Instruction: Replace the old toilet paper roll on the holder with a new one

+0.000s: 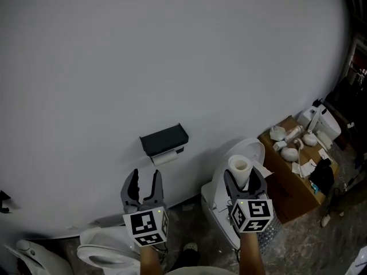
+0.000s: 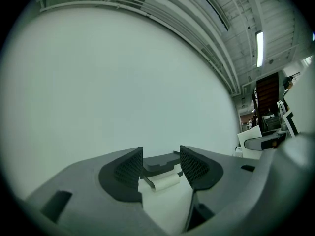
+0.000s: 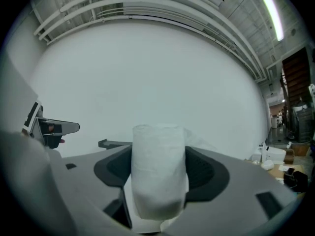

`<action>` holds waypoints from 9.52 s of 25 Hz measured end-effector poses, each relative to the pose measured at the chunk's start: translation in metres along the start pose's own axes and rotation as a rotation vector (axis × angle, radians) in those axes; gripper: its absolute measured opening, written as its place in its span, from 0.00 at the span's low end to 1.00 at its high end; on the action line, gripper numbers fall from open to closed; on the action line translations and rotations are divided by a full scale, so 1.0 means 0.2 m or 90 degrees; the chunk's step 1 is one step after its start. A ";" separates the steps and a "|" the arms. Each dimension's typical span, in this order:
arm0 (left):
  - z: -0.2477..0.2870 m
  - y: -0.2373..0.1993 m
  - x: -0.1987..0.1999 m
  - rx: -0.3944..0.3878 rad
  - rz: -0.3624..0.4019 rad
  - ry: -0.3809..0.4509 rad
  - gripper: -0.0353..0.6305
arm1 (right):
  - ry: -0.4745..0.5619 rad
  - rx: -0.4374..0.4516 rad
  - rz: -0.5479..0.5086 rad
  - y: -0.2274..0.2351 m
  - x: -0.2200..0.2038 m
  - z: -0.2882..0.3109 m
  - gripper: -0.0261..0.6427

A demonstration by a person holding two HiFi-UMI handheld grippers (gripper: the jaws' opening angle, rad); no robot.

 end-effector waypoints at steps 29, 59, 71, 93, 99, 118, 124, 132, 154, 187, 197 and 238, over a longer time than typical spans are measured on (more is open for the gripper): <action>0.32 -0.14 0.03 0.087 0.015 -0.012 0.38 | -0.008 0.090 0.007 -0.02 0.02 0.55 0.50; 0.41 0.11 -0.25 0.140 0.546 -0.177 0.38 | -0.031 0.122 -0.002 0.04 -0.08 0.60 0.50; 0.47 0.14 -0.45 0.142 0.711 -0.247 0.38 | -0.030 0.127 -0.002 0.03 -0.07 0.59 0.50; 0.73 0.14 -0.75 0.073 0.836 -0.311 0.43 | -0.053 0.088 0.005 0.16 -0.15 0.62 0.50; 0.79 0.13 -0.78 0.068 0.838 -0.322 0.43 | -0.060 0.074 0.007 0.20 -0.17 0.64 0.50; 0.97 0.36 -0.79 0.033 0.873 -0.285 0.36 | -0.081 0.023 0.012 0.37 -0.24 0.66 0.50; 1.06 0.55 -0.78 -0.003 0.873 -0.249 0.36 | -0.082 -0.018 0.013 0.52 -0.25 0.62 0.50; 1.09 0.81 -0.73 -0.074 0.809 -0.194 0.36 | -0.086 -0.054 0.013 0.65 -0.25 0.55 0.50; 0.67 0.42 -0.24 -0.138 0.131 -0.029 0.36 | -0.065 0.074 -0.001 0.21 -0.19 0.67 0.50; 0.10 -0.50 -0.14 0.122 -0.095 0.024 0.36 | -0.063 0.218 -0.102 -0.32 -0.15 0.76 0.49; 0.08 -0.52 -0.13 0.112 -0.093 0.019 0.36 | -0.119 0.269 -0.526 -0.34 -0.27 0.94 0.49; -0.03 -0.61 -0.12 0.172 -0.059 0.008 0.36 | -0.014 0.284 -0.920 -0.71 -0.55 1.06 0.49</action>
Point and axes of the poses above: the fingertips, and each gripper's own axes: z forward along the fingers, y to its right, x out of its top, the point moved 3 cm from there along -z, backward along the fingers, and after that the axes turned 5 degrees about -z, right-handed, at the moved point
